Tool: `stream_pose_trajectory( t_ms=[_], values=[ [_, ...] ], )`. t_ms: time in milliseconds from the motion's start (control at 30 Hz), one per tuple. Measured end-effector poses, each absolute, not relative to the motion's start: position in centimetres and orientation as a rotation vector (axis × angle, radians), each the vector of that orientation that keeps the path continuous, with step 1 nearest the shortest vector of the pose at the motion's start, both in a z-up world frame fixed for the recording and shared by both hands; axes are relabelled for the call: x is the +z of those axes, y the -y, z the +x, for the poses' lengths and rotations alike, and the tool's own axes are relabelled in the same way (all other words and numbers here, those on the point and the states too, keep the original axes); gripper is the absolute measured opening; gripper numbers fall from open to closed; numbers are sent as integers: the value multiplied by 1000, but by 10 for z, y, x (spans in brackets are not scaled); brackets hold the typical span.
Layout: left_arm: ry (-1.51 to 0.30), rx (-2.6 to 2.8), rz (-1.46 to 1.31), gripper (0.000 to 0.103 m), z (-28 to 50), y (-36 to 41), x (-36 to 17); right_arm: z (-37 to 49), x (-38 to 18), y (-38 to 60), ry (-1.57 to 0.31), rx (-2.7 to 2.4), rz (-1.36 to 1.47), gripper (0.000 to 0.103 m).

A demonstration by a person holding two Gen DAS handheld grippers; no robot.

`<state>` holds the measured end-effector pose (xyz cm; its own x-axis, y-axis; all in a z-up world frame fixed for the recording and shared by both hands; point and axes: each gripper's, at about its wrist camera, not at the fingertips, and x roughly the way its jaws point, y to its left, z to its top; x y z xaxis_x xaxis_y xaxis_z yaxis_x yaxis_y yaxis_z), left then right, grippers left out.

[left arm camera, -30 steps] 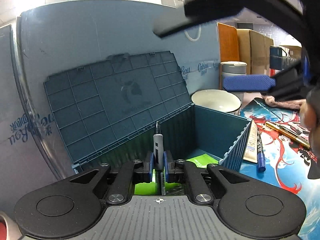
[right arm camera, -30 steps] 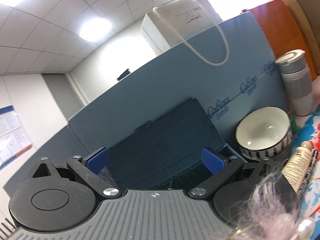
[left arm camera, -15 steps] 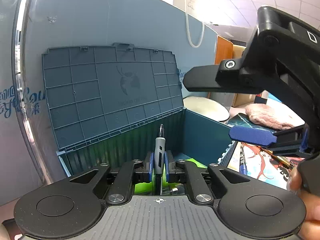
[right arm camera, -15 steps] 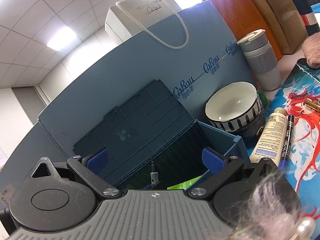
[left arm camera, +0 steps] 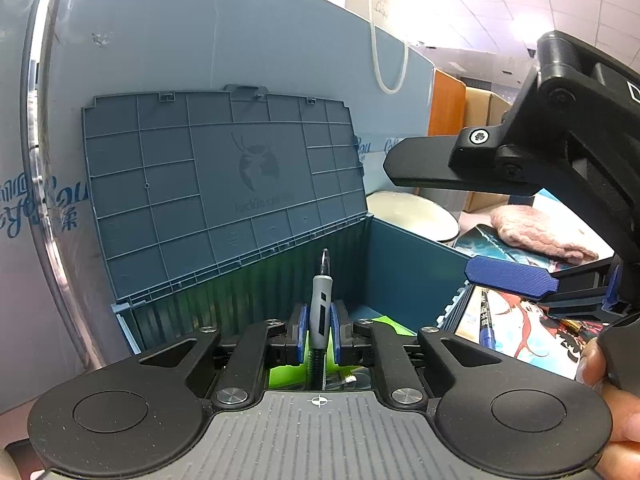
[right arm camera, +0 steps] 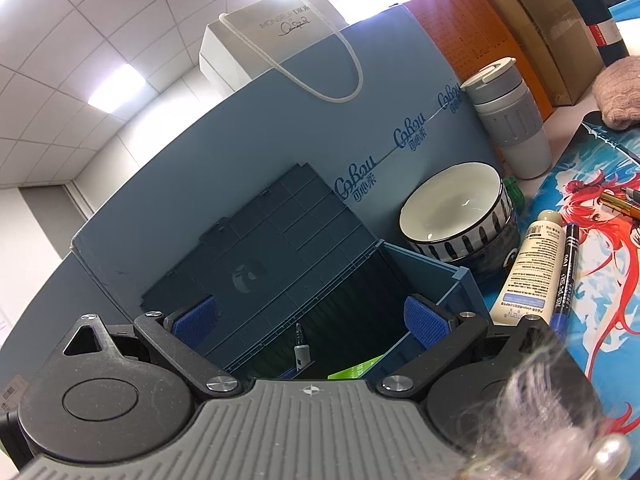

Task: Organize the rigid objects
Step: 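Lower the marker into the blue box and open the left gripper, then withdraw the left tool up out of the blue box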

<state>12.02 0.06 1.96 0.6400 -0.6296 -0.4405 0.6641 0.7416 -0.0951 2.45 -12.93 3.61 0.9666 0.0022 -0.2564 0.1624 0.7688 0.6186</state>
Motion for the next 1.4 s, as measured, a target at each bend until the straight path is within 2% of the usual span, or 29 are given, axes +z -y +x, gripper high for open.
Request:
stream_pose_trajectory(
  t_ms=[400,667,767,833,900,1133,1300,1400],
  values=[
    [-472,-734,95,14,119,3,21,22,35,130,-248,-80,707,101],
    [-475,-711,101,24,118,2,21,21,34,131,-244,-85,706,101],
    [-469,-706,95,34,117,0,21,21,34,130,-247,-87,697,101],
    [-458,-717,88,47,115,-2,23,21,34,130,-248,-83,700,101],
    [-442,-727,93,67,111,-3,24,21,35,130,-249,-82,702,101],
    [-439,-729,104,70,107,-4,25,21,34,130,-246,-81,705,101],
    [-425,-737,100,79,106,-3,28,20,34,131,-242,-87,708,101],
    [-422,-734,89,81,105,-6,31,19,34,131,-240,-85,707,101]
  ],
)
